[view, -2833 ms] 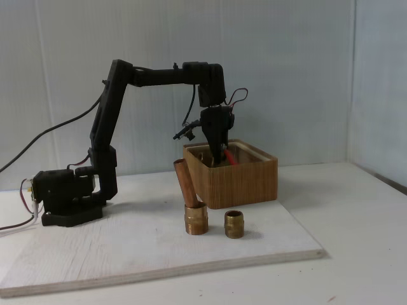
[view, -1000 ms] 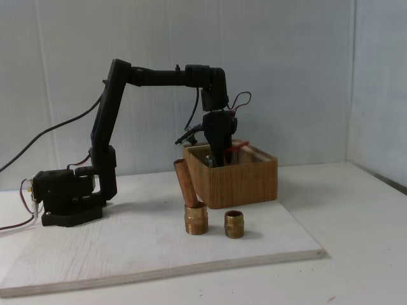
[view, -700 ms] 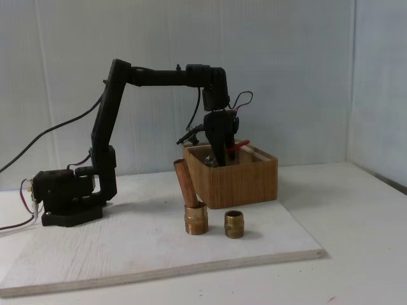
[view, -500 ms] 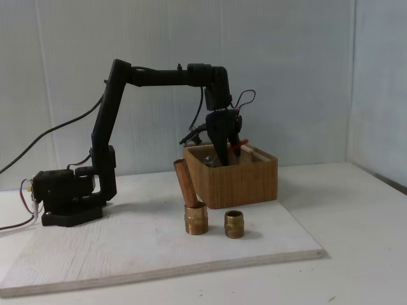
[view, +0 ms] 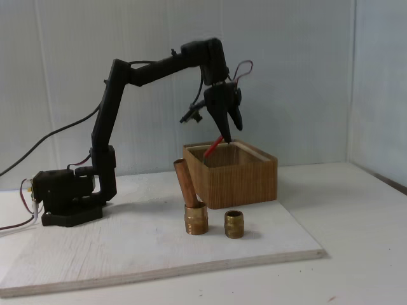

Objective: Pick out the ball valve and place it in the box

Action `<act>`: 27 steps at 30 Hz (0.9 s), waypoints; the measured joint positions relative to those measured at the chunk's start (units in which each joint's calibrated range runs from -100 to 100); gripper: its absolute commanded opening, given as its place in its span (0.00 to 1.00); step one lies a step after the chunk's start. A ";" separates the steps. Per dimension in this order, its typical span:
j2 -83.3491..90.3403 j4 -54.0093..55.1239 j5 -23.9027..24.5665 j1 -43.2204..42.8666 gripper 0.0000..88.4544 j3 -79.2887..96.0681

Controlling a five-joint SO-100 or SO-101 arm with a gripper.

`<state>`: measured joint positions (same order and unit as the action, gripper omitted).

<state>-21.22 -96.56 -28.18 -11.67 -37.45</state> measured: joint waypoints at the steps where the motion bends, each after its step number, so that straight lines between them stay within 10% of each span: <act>1: 0.00 -0.86 0.00 0.00 0.35 -1.63; 13: 0.76 -2.06 4.96 2.22 0.34 -11.62; 21: 12.96 -2.32 10.28 3.93 0.00 -6.35; 27: 28.63 -2.32 14.36 3.71 0.01 6.45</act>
<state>7.41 -98.88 -13.82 -7.97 -31.00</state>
